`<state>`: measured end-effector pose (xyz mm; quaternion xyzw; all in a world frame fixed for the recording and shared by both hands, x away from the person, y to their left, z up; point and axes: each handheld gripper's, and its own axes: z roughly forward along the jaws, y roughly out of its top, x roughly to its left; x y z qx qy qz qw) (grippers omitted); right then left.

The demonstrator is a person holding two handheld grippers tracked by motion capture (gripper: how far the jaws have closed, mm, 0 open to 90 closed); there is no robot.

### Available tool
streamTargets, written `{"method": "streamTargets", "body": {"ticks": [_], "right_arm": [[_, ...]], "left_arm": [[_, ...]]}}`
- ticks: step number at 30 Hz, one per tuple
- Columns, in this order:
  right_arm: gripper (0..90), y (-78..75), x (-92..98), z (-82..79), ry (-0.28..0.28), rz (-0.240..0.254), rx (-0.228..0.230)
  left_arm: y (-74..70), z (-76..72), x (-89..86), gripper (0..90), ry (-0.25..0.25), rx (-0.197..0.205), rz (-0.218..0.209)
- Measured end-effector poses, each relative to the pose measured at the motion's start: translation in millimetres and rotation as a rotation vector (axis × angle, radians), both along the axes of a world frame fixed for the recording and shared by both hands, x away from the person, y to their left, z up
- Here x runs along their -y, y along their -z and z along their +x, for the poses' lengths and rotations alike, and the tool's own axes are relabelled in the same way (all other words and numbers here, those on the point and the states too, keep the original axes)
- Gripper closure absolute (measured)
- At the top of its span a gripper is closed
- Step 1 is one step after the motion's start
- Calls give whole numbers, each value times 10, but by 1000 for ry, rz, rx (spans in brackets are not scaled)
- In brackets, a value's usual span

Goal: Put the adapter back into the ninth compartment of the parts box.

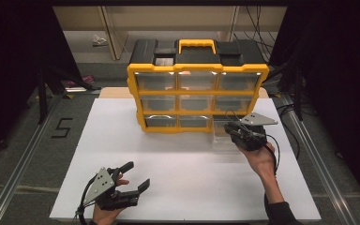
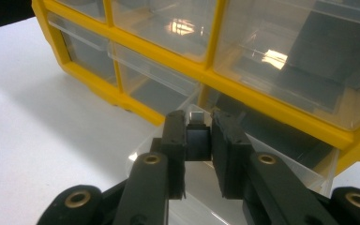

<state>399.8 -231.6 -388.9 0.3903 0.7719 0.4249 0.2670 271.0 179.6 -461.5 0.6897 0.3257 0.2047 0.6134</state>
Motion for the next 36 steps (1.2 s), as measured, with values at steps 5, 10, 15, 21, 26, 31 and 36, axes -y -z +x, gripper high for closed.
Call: {"method": "streamTargets", "body": {"ticks": [5,10,15,21,26,31,36], "right_arm": [[763,36,-1,32,7,-4,-13],[760,54,0,45,9,-4,-16],[688,80,1,66,18,6,-32],[416,46,-6,61,46,19,-20],[372,-18,-13,14,41,45,-10],[347,-57,-54,-31,25,55,-1],[331,-82,-118,-76,4,48,0]], "left_arm": [[0,-1,0,176,0,1,1],[-1,-3,3,176,0,1,5],[-2,-2,1,176,2,1,5],[-2,-3,3,177,3,0,5],[-4,-3,3,176,4,1,4],[-7,-7,3,176,4,3,3],[-7,-6,1,177,5,3,2]]}}
